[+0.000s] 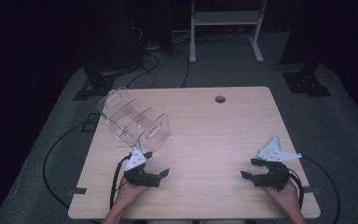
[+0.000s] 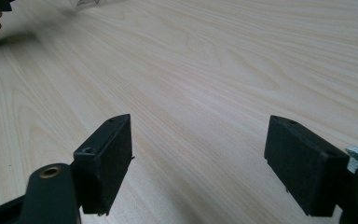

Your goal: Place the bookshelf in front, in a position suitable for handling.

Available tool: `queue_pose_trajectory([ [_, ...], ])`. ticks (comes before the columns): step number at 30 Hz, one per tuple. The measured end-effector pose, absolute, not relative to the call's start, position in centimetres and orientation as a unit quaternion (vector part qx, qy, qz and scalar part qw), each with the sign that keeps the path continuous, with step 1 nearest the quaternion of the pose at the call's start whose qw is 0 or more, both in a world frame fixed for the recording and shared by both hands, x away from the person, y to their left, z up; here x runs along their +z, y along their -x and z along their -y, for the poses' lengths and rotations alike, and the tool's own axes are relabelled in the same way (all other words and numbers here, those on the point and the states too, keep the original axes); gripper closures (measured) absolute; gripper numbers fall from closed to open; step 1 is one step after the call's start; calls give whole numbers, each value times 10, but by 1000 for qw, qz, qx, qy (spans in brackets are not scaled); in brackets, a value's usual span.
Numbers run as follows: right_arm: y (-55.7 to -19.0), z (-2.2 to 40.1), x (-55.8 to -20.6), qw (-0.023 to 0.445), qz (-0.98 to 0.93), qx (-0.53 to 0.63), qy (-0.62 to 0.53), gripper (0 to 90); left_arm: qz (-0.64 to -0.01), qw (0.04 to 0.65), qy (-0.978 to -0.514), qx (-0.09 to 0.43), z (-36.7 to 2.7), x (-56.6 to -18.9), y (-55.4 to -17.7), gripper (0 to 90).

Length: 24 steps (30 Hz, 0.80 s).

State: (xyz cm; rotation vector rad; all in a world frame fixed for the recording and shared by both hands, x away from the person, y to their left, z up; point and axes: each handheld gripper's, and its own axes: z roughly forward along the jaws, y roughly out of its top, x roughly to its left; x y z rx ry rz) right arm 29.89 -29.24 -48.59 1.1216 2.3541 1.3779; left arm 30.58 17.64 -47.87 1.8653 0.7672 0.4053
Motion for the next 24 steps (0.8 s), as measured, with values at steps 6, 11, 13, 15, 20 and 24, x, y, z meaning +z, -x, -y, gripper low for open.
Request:
queue_pose_trajectory([
  [6, -298, 293, -485, 99, -794, 468, -376, 226, -318, 518, -775, 174, -180, -475, -305, 22],
  [11, -297, 293, -484, 103, -791, 471, -376, 226, -316, 525, -769, 181, -184, -464, -303, 22],
  [13, -296, 294, -483, 102, -788, 473, -380, 226, -313, 534, -764, 182, -186, -456, -302, 22],
  [15, -295, 294, -482, 105, -788, 475, -378, 226, -307, 535, -764, 187, -188, -448, -302, 23],
  [20, -294, 291, -480, 109, -791, 472, -374, 226, -295, 533, -767, 201, -196, -429, -307, 17],
  [24, -294, 291, -479, 114, -789, 474, -375, 220, -284, 535, -771, 196, -203, -418, -314, 20],
])
